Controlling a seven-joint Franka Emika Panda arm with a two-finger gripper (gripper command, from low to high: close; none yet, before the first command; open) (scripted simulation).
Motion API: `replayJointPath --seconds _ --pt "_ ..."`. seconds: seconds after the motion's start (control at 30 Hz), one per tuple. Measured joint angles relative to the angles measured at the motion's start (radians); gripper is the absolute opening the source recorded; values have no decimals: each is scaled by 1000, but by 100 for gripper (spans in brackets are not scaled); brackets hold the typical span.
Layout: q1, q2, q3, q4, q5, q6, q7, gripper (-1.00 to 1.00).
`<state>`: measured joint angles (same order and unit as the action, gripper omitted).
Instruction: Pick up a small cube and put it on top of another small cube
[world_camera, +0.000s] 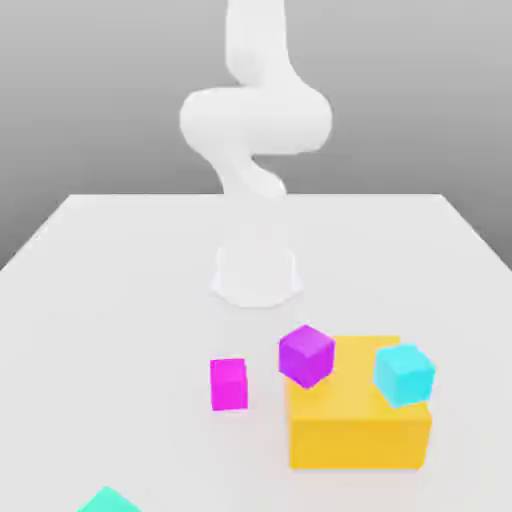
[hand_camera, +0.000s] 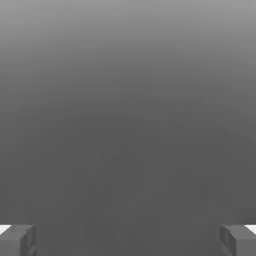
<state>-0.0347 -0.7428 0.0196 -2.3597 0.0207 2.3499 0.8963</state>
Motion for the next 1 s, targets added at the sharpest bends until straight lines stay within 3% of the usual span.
replayJointPath --seconds 0.83,0.93,1.0 --pt "-309 569 245 -595 123 497 1029 0" --pt "-352 652 269 -637 78 567 1149 0" --pt "-381 724 253 -632 -36 626 1239 0"
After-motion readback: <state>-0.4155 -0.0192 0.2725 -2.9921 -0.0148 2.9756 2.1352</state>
